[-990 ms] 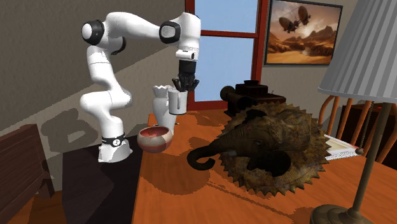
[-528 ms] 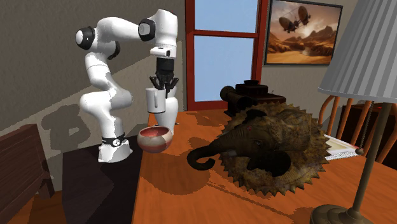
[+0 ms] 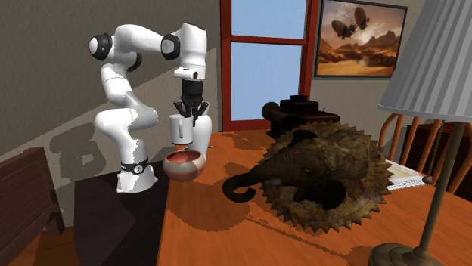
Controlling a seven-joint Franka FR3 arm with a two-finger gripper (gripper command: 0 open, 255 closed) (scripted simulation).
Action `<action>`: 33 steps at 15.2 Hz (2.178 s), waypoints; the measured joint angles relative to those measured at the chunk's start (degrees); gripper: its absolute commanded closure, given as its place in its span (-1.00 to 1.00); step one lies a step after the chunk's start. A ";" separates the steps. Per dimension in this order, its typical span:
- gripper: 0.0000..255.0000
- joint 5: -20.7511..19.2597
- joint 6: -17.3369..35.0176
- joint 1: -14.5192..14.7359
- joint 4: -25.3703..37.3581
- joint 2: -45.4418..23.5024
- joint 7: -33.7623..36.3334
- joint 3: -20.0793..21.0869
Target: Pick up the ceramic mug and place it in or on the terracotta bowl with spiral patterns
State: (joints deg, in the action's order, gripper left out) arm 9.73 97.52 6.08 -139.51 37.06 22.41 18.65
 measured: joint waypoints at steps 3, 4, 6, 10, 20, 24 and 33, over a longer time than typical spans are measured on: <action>1.00 0.28 2.15 0.12 -2.01 -0.12 0.00 0.35; 1.00 0.45 3.00 0.22 -2.91 -0.08 0.04 0.53; 1.00 0.62 4.56 0.28 -4.30 -0.25 0.00 0.76; 1.00 0.99 7.83 0.37 -6.81 -1.02 0.04 1.36; -1.00 1.08 8.54 0.39 -7.25 -1.24 0.10 1.53; -1.00 0.94 7.65 0.32 -6.32 -1.25 0.14 1.41; -1.00 0.10 1.28 -0.07 -0.16 -1.04 0.31 0.50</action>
State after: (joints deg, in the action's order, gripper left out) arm 9.84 98.80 6.00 -139.67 36.02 22.73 19.15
